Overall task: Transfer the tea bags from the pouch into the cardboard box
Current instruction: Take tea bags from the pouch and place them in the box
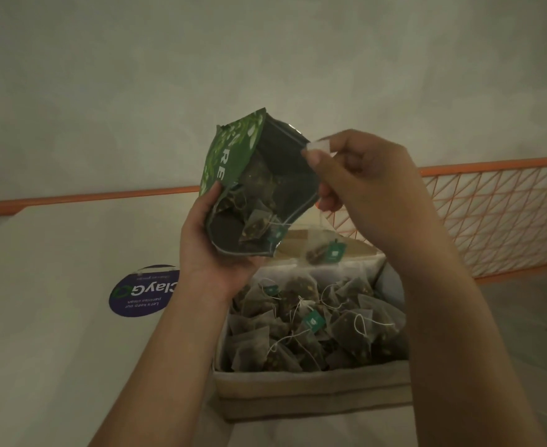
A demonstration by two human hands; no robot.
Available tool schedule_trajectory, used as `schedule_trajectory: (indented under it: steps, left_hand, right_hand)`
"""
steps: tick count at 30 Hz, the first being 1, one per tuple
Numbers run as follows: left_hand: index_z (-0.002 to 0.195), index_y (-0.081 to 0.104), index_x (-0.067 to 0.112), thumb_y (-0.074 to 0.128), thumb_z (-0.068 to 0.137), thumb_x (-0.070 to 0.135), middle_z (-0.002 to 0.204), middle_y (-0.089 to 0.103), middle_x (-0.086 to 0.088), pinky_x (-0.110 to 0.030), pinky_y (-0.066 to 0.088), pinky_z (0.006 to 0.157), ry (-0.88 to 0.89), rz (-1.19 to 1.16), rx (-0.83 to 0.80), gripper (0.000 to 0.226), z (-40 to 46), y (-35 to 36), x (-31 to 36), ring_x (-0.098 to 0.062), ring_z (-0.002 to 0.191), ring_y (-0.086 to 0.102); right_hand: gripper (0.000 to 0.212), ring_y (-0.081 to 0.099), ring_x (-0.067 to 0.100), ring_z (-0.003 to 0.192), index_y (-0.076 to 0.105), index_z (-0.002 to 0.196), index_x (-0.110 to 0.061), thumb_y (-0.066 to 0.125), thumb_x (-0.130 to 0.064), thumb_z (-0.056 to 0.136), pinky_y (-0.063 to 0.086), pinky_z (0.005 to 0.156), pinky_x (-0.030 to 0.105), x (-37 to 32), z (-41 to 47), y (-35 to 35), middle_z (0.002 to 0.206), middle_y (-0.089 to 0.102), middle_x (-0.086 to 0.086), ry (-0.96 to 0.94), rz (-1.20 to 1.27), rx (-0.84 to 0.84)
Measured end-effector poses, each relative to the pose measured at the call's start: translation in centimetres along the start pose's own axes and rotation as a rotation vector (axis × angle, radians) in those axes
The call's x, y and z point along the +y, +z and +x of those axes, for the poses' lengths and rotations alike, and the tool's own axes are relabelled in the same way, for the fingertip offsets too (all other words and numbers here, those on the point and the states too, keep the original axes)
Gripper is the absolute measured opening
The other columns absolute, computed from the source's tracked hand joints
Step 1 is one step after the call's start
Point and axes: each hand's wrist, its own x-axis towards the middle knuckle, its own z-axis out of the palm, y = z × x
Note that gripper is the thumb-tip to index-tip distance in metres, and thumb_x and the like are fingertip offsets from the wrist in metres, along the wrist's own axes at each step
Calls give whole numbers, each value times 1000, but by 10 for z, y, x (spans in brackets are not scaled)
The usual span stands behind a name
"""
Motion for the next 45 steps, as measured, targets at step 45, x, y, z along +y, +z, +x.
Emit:
schedule_trajectory:
  steps: [45]
  left_hand:
    - [129,65,15,59,92,44,127,63,-7,-30,56,77,11,-55,65,48,3,-5,3,-25,106,60]
  right_hand:
    - [9,60,-10,71,76,91,-24,74,-27,83,37,71,7,38,0,13,86,72,-14,129,-361,-823]
